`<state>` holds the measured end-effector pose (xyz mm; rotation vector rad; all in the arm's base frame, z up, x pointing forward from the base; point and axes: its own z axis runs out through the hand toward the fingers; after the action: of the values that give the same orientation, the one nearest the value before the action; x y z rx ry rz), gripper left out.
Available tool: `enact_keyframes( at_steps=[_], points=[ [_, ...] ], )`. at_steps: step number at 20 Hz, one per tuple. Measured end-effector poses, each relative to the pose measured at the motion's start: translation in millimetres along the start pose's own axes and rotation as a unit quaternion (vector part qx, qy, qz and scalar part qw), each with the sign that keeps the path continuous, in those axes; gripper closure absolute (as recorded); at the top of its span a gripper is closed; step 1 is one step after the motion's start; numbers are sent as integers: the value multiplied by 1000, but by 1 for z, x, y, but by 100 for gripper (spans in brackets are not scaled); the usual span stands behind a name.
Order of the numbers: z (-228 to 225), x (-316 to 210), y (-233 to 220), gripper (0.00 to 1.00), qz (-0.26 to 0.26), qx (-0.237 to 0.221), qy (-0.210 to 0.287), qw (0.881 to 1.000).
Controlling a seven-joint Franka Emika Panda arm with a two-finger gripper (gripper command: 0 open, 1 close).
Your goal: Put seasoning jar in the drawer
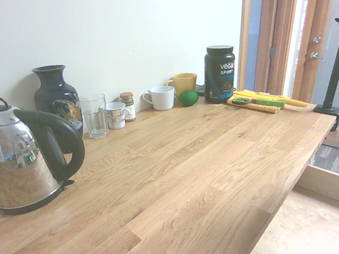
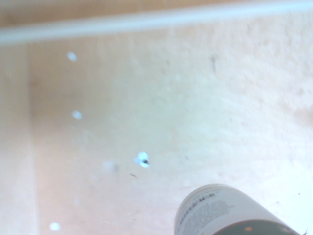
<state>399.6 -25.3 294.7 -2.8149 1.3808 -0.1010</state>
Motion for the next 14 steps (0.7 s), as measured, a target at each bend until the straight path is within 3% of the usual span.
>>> enact_keyframes(
  at_steps=[14],
  points=[
    [112, 38, 11, 100, -14, -25, 24, 999]
  ],
)
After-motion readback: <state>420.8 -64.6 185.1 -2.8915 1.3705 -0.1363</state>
